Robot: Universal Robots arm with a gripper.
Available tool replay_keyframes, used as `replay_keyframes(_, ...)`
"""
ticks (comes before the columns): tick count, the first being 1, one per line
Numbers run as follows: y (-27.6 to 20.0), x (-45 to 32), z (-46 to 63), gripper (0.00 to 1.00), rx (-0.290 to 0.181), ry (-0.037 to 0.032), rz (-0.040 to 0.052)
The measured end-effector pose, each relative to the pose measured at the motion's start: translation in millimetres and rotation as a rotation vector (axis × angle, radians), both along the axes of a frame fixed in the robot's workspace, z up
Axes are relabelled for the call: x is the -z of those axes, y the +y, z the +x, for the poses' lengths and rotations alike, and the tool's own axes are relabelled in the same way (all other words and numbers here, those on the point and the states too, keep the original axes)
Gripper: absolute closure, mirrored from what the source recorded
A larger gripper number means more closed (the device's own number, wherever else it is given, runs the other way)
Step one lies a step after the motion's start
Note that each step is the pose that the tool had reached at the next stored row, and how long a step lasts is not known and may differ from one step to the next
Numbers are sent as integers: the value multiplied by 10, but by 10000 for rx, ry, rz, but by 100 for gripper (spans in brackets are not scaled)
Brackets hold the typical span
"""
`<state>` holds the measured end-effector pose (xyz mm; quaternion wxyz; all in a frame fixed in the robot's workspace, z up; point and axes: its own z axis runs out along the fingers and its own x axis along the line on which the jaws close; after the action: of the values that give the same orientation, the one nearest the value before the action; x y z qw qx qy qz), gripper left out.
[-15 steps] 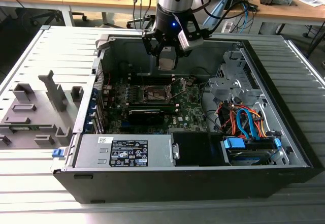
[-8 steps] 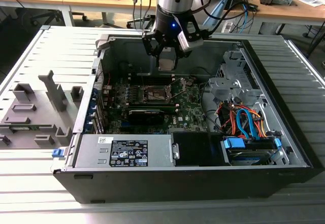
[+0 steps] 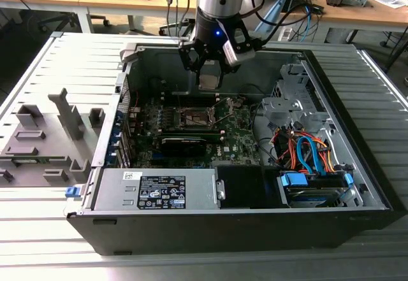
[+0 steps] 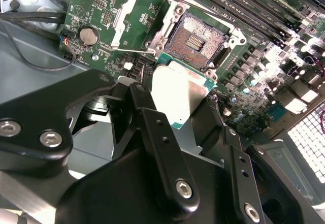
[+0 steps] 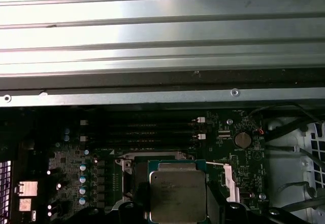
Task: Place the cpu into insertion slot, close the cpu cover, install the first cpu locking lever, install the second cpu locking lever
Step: 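Place the cpu into insertion slot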
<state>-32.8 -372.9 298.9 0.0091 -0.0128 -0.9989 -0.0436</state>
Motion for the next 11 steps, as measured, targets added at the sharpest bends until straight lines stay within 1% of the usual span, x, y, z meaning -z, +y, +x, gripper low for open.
replay_keyframes(11,-15,25,-2,46,1,1,-2)
